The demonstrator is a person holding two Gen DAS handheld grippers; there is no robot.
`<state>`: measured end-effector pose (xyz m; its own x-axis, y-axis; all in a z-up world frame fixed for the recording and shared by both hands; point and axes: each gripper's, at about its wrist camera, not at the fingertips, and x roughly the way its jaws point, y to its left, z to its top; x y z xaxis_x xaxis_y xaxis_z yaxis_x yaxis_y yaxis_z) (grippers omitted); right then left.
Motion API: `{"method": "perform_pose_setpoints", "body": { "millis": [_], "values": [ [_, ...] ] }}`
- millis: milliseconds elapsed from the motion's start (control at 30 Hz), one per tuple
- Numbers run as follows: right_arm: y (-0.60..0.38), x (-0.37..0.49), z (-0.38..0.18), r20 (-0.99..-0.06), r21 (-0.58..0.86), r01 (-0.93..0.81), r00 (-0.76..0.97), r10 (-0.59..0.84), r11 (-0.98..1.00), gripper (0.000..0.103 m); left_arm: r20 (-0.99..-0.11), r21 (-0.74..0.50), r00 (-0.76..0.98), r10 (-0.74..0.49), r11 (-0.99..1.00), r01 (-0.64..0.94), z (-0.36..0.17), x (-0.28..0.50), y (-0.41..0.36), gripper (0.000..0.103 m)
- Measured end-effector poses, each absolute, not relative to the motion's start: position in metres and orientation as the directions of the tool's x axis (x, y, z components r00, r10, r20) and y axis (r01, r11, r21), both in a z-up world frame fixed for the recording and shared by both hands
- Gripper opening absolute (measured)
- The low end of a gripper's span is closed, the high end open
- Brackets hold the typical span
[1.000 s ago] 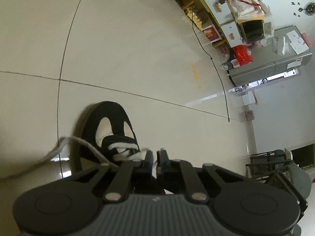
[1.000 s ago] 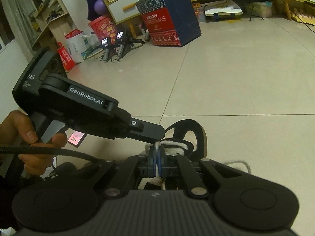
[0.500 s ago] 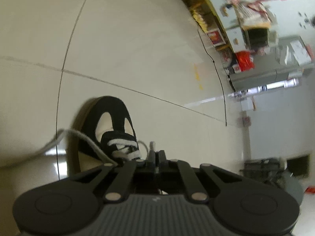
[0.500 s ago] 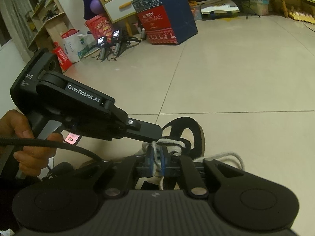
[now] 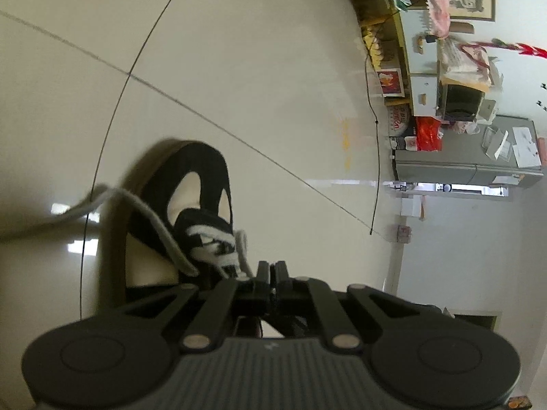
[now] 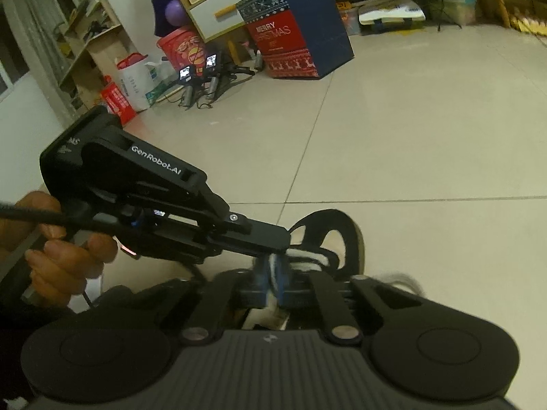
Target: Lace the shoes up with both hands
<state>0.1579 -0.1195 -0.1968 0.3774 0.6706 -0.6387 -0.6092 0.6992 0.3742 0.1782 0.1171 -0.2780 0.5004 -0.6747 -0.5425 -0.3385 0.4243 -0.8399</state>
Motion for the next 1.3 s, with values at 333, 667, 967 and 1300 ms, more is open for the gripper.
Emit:
{"method": "perform_pose_setpoints", "body": {
  "millis": [333,667,967,1300],
  "values": [
    [-0.152,0.151,-0.187,-0.668,0.288,-0.585,0.444,0.597,0.758,0.003,-0.693,-0.664,0.482,-0.536,0.735,-0.138,-0.247,0.16,0.107,0.047],
    [-0.144,0.161,-0.191,-0.662,0.297,-0.585,0.444,0.604,0.755,0.003,-0.708,-0.648,0.476,-0.521,0.748,-0.145,-0.251,0.165,0.109,0.052],
    [-0.138,0.161,-0.186,-0.734,0.159,-0.701,0.387,0.558,0.695,0.003,-0.747,-0.591,0.456,-0.484,0.797,-0.121,-0.247,0.164,0.106,0.06],
    [-0.141,0.165,-0.158,-0.865,-0.249,-0.891,0.382,0.327,0.381,0.003,-0.78,-0.523,0.417,-0.467,0.852,-0.024,-0.248,0.157,0.097,0.076]
  ]
}}
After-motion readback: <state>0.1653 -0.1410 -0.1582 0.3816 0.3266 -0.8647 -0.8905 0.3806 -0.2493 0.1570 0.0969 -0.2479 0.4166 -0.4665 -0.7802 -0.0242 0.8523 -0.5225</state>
